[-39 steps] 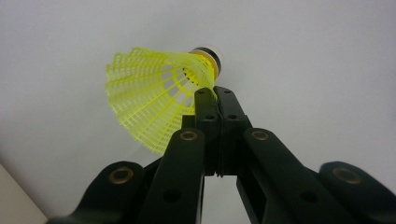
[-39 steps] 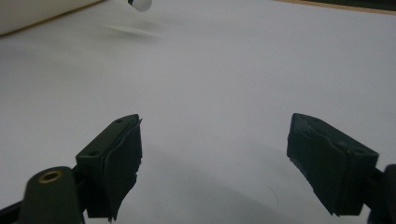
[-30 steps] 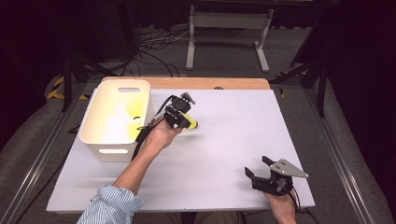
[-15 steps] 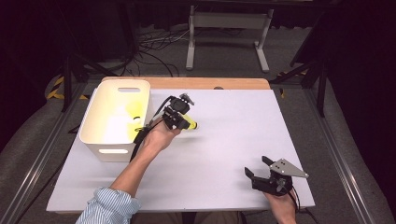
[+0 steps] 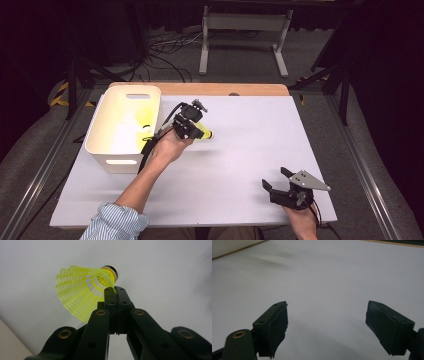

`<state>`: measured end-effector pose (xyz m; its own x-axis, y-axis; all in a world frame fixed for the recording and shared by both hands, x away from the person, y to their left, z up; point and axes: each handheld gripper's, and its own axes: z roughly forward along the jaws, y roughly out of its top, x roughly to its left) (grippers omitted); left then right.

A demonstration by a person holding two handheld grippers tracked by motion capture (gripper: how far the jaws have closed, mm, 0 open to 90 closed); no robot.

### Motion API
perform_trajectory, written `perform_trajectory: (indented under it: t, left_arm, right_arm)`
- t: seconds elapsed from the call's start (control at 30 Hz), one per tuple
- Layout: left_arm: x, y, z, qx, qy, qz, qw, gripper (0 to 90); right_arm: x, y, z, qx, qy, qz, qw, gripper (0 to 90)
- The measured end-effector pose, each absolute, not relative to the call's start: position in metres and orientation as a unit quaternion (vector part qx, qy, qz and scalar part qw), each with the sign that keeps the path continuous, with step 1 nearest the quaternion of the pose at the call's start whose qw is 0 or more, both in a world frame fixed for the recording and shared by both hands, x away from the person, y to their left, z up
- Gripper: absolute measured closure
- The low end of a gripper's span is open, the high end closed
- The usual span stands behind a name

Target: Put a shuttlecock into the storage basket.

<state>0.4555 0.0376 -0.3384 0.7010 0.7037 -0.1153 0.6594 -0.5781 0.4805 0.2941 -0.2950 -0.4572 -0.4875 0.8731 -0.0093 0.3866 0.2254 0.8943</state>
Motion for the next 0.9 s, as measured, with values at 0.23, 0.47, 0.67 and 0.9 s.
perform_trajectory:
  t: [0.23,0.47,0.67,0.9]
  left_arm:
    - [0.453,0.037,-0.335,0.889,0.379,0.042,0.253,89.7]
    - [0.449,0.037,-0.328,0.890,0.375,0.044,0.256,89.7]
    - [0.448,0.040,-0.325,0.890,0.375,0.045,0.255,89.7]
    - [0.446,0.043,-0.322,0.890,0.376,0.046,0.255,89.7]
  right_arm:
    - [0.295,-0.295,-0.457,0.428,0.737,0.450,0.267,18.6]
    - [0.295,-0.295,-0.457,0.427,0.737,0.451,0.267,18.6]
    - [0.295,-0.295,-0.457,0.428,0.737,0.450,0.266,18.5]
    - [0.295,-0.295,-0.457,0.429,0.737,0.450,0.265,18.5]
